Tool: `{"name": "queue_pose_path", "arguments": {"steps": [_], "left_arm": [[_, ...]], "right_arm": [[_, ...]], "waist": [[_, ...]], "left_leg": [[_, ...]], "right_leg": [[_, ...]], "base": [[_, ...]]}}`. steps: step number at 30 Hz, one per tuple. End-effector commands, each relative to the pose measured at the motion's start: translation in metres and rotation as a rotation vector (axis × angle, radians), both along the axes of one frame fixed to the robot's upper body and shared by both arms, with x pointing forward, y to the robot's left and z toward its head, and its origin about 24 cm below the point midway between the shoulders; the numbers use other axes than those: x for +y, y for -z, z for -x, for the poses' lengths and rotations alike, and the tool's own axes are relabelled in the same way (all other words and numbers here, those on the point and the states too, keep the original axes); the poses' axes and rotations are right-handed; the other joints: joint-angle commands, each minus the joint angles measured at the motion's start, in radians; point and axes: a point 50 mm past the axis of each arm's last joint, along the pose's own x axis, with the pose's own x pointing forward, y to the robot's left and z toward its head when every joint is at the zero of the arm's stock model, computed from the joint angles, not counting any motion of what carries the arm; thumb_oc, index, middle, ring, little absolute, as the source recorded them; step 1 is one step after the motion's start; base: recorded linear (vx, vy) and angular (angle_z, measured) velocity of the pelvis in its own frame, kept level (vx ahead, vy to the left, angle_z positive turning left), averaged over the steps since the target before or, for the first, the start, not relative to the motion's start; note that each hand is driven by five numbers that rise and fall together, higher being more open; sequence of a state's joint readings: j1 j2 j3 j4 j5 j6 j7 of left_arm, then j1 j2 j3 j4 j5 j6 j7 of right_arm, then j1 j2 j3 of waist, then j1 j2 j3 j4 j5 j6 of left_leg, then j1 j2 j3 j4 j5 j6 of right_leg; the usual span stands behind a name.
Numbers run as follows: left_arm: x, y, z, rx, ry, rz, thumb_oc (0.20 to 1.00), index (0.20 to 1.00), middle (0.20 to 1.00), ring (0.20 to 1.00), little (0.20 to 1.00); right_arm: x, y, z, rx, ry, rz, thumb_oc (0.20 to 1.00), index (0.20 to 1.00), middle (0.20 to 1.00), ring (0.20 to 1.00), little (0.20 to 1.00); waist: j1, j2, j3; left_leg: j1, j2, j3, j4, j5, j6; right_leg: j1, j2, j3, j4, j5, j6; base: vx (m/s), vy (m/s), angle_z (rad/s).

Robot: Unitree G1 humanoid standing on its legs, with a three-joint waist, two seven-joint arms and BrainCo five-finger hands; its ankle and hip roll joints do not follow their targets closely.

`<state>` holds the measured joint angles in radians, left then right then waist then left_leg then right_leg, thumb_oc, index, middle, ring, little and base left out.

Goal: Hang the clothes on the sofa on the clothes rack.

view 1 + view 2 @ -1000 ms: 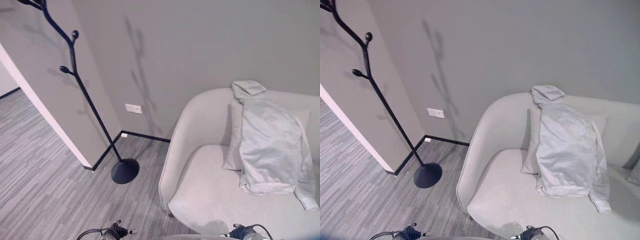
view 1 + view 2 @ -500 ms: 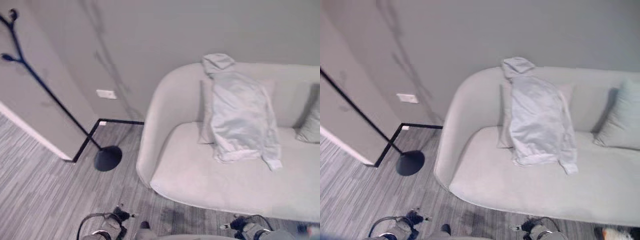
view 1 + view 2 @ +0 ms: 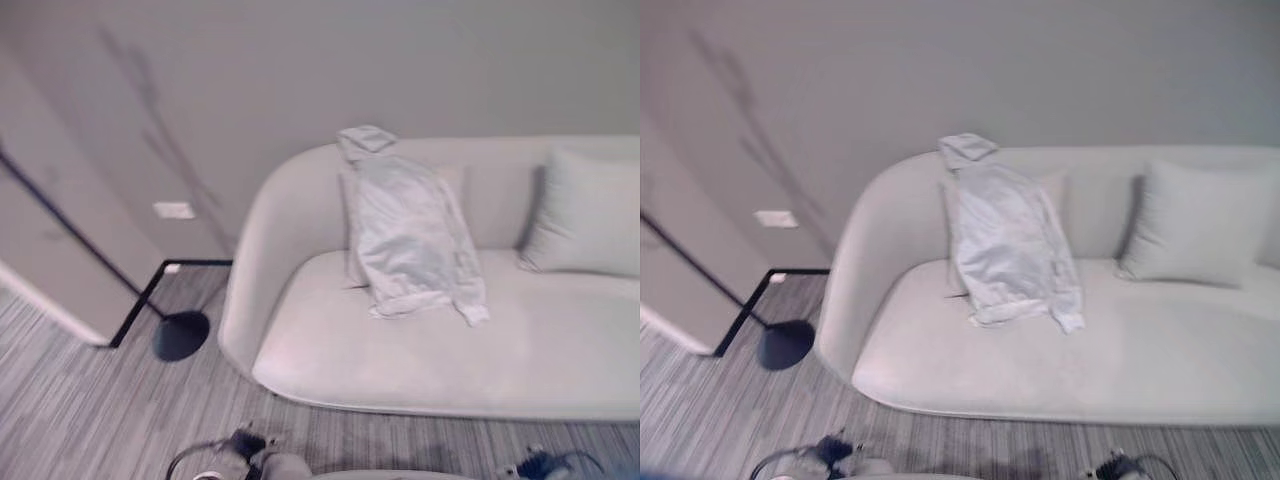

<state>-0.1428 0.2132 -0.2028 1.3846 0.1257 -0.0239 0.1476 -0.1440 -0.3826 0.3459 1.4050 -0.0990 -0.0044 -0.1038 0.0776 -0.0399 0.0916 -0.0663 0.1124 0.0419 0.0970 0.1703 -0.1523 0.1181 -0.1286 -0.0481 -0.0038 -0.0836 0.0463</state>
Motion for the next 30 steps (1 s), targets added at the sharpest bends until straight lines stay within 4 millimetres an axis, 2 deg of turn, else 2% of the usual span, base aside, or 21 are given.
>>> {"name": "queue_pose_path", "arguments": {"steps": [1, 2, 3, 4, 7, 9, 12, 14, 15, 17, 18, 19, 20, 21, 22, 24, 25, 26, 27, 29, 30], "left_arm": [[-0.005, -0.008, -0.029, -0.081, 0.054, -0.005, 1.0, 1.0, 1.0, 1.0, 1.0], [-0.005, -0.009, -0.029, -0.081, 0.055, -0.005, 1.0, 1.0, 1.0, 1.0, 1.0], [-0.006, -0.007, -0.026, -0.06, 0.09, -0.008, 1.0, 1.0, 1.0, 1.0, 1.0], [-0.006, -0.006, -0.024, -0.051, 0.093, -0.006, 1.0, 1.0, 1.0, 1.0, 1.0], [-0.005, -0.001, -0.008, -0.003, 0.064, 0.001, 1.0, 1.0, 1.0, 1.0, 1.0], [-0.002, 0.001, 0.0, 0.016, 0.045, -0.004, 1.0, 1.0, 1.0, 1.0, 1.0], [0.001, 0.0, 0.001, 0.008, 0.015, -0.001, 1.0, 1.0, 1.0, 1.0, 1.0], [0.001, -0.001, -0.002, 0.003, 0.028, -0.006, 1.0, 1.0, 1.0, 1.0, 1.0], [0.0, -0.002, -0.007, -0.011, 0.057, -0.01, 1.0, 1.0, 1.0, 1.0, 1.0], [-0.003, -0.001, -0.007, -0.017, 0.054, -0.004, 1.0, 1.0, 1.0, 1.0, 1.0], [-0.003, -0.001, -0.007, -0.017, 0.054, -0.004, 1.0, 1.0, 1.0, 1.0, 1.0], [-0.003, -0.002, -0.008, -0.019, 0.052, -0.001, 1.0, 1.0, 1.0, 1.0, 1.0], [-0.002, -0.002, -0.006, -0.016, 0.043, -0.003, 1.0, 1.0, 1.0, 1.0, 1.0], [-0.001, -0.001, -0.003, -0.011, 0.035, -0.004, 1.0, 1.0, 1.0, 1.0, 1.0], [-0.001, -0.001, -0.004, -0.012, 0.034, -0.004, 1.0, 1.0, 1.0, 1.0, 1.0], [0.001, 0.001, 0.004, 0.003, 0.01, -0.005, 1.0, 1.0, 1.0, 1.0, 1.0], [0.001, 0.001, 0.004, 0.003, 0.01, -0.005, 1.0, 1.0, 1.0, 1.0, 1.0], [0.005, 0.002, 0.014, 0.024, -0.011, -0.01, 1.0, 1.0, 1.0, 1.0, 1.0], [0.009, 0.002, 0.017, 0.032, -0.023, -0.02, 1.0, 1.0, 1.0, 1.0, 1.0], [0.015, 0.001, 0.02, 0.029, -0.064, -0.027, 1.0, 1.0, 1.0, 1.0, 1.0], [0.015, 0.001, 0.02, 0.029, -0.064, -0.027, 1.0, 1.0, 1.0, 1.0, 1.0]], "right_arm": [[0.016, -0.011, -0.05, -0.11, -0.065, -0.016, 1.0, 1.0, 1.0, 1.0, 1.0], [0.015, -0.011, -0.05, -0.111, -0.065, -0.016, 1.0, 1.0, 1.0, 1.0, 1.0], [0.021, -0.015, -0.064, -0.141, -0.079, -0.023, 1.0, 1.0, 1.0, 1.0, 1.0], [0.025, -0.019, -0.074, -0.175, -0.088, -0.035, 1.0, 1.0, 1.0, 1.0, 1.0], [0.036, -0.031, -0.102, -0.282, -0.115, -0.072, 1.0, 1.0, 1.0, 1.0, 1.0], [0.044, -0.035, -0.112, -0.314, -0.147, -0.094, 1.0, 1.0, 1.0, 1.0, 1.0], [0.057, -0.047, -0.133, -0.395, -0.197, -0.126, 1.0, 1.0, 1.0, 1.0, 1.0], [0.057, -0.05, -0.137, -0.409, -0.211, -0.12, 1.0, 1.0, 1.0, 1.0, 1.0], [0.056, -0.057, -0.145, -0.429, -0.246, -0.093, 1.0, 1.0, 1.0, 1.0, 1.0], [0.054, -0.066, -0.155, -0.461, -0.265, -0.072, 1.0, 1.0, 1.0, 1.0, 1.0], [0.054, -0.067, -0.155, -0.462, -0.265, -0.071, 1.0, 1.0, 1.0, 1.0, 1.0], [0.047, -0.073, -0.161, -0.474, -0.277, -0.032, 1.0, 1.0, 1.0, 1.0, 1.0], [0.044, -0.077, -0.164, -0.487, -0.279, -0.014, 1.0, 1.0, 1.0, 1.0, 1.0], [0.041, -0.08, -0.167, -0.5, -0.268, -0.001, 1.0, 1.0, 1.0, 1.0, 1.0], [0.041, -0.08, -0.167, -0.501, -0.268, -0.001, 1.0, 1.0, 1.0, 1.0, 1.0], [0.023, -0.093, -0.172, -0.548, -0.223, 0.042, 1.0, 1.0, 1.0, 1.0, 1.0], [0.023, -0.093, -0.172, -0.548, -0.223, 0.042, 1.0, 1.0, 1.0, 1.0, 1.0], [0.012, -0.106, -0.178, -0.597, -0.206, 0.079, 1.0, 1.0, 1.0, 1.0, 1.0], [0.008, -0.115, -0.184, -0.629, -0.217, 0.102, 1.0, 1.0, 1.0, 1.0, 1.0], [-0.004, -0.133, -0.191, -0.695, -0.202, 0.146, 1.0, 1.0, 1.0, 1.0, 1.0], [-0.004, -0.133, -0.191, -0.694, -0.202, 0.146, 1.0, 1.0, 1.0, 1.0, 1.0]], "waist": [[0.061, 0.007, 0.037], [0.062, 0.007, 0.038], [0.082, 0.012, 0.046], [0.099, 0.013, 0.052], [0.11, 0.034, 0.034], [0.116, 0.024, 0.034], [0.13, 0.019, 0.005], [0.135, 0.022, -0.004], [0.138, 0.049, -0.006], [0.117, 0.097, 0.007], [0.118, 0.097, 0.009], [0.093, 0.136, 0.037], [0.085, 0.136, 0.048], [0.08, 0.128, 0.053], [0.079, 0.131, 0.054], [0.057, 0.122, 0.061], [0.056, 0.122, 0.061], [0.033, 0.111, 0.061], [0.017, 0.113, 0.065], [-0.017, 0.112, 0.072], [-0.018, 0.113, 0.072]], "left_leg": [[-0.02, -0.107, 0.043, -0.061, -0.136, 0.094], [-0.023, -0.107, 0.044, -0.06, -0.131, 0.095], [-0.06, -0.172, 0.038, -0.033, -0.134, 0.089], [-0.077, -0.191, 0.023, -0.017, -0.138, 0.087], [-0.046, -0.176, -0.006, -0.019, -0.132, 0.107], [-0.049, -0.171, -0.003, 0.023, -0.136, 0.103], [-0.027, -0.166, -0.007, -0.007, -0.113, 0.11], [-0.008, -0.165, -0.004, -0.025, -0.105, 0.112], [0.043, -0.152, 0.003, -0.063, -0.09, 0.117], [0.113, -0.117, 0.005, -0.092, -0.084, 0.121], [0.115, -0.119, 0.006, -0.093, -0.083, 0.122], [0.164, -0.098, -0.008, -0.108, -0.081, 0.13], [0.188, -0.097, -0.01, -0.121, -0.081, 0.133], [0.207, -0.102, -0.013, -0.135, -0.09, 0.133], [0.204, -0.099, -0.014, -0.134, -0.085, 0.133], [0.214, -0.114, -0.054, -0.15, -0.098, 0.13], [0.215, -0.114, -0.055, -0.15, -0.098, 0.13], [0.223, -0.13, -0.084, -0.17, -0.121, 0.131], [0.236, -0.122, -0.102, -0.183, -0.14, 0.136], [0.238, -0.102, -0.147, -0.184, -0.162, 0.141], [0.239, -0.101, -0.148, -0.184, -0.162, 0.141]], "right_leg": [[0.047, 0.034, 0.028, -0.014, 0.16, -0.026], [0.045, 0.033, 0.029, -0.014, 0.164, -0.026], [0.058, 0.047, 0.039, -0.021, 0.168, -0.028], [0.069, 0.051, 0.046, -0.021, 0.165, -0.028], [0.074, 0.069, 0.054, 0.002, 0.166, -0.027], [0.093, 0.058, 0.044, 0.016, 0.161, -0.029], [0.097, 0.049, 0.033, 0.058, 0.166, -0.034], [0.1, 0.043, 0.019, 0.088, 0.164, -0.034], [0.073, 0.031, -0.02, 0.224, 0.168, -0.032], [0.011, 0.05, -0.041, 0.432, 0.16, -0.03], [0.01, 0.049, -0.039, 0.438, 0.157, -0.029], [-0.051, 0.069, -0.024, 0.579, 0.137, -0.033], [-0.077, 0.05, -0.022, 0.597, 0.129, -0.035], [-0.094, 0.029, -0.02, 0.578, 0.114, -0.038], [-0.095, 0.032, -0.021, 0.576, 0.121, -0.039], [-0.142, 0.002, 0.019, 0.398, 0.129, -0.039], [-0.141, 0.002, 0.019, 0.397, 0.129, -0.039], [-0.176, -0.014, 0.079, 0.169, 0.132, -0.031], [-0.201, -0.026, 0.106, 0.088, 0.131, -0.024], [-0.279, -0.054, 0.164, -0.018, 0.171, -0.001], [-0.277, -0.053, 0.163, -0.018, 0.171, -0.001]], "base": [[0.01, -0.028, 0.27], [0.08, -0.116, 0.19], [0.09, -0.125, 0.07], [0.15, -0.142, -0.08], [0.14, -0.025, -0.46], [0.17, 0.011, -0.15], [0.2, 0.048, -0.09], [0.21, 0.103, -0.05], [0.25, 0.184, -0.21], [0.25, 0.208, -0.33], [0.2, 0.198, -0.21], [0.2, 0.135, -0.02], [0.27, 0.134, 0.04], [0.13, 0.016, 0.13], [0.18, -0.052, 0.19], [0.16, -0.085, 0.24], [0.15, -0.127, 0.25], [0.21, -0.149, 0.47], [0.23, -0.189, 0.51], [0.2, -0.199, 0.6], [0.13, -0.13, 0.91]]}}
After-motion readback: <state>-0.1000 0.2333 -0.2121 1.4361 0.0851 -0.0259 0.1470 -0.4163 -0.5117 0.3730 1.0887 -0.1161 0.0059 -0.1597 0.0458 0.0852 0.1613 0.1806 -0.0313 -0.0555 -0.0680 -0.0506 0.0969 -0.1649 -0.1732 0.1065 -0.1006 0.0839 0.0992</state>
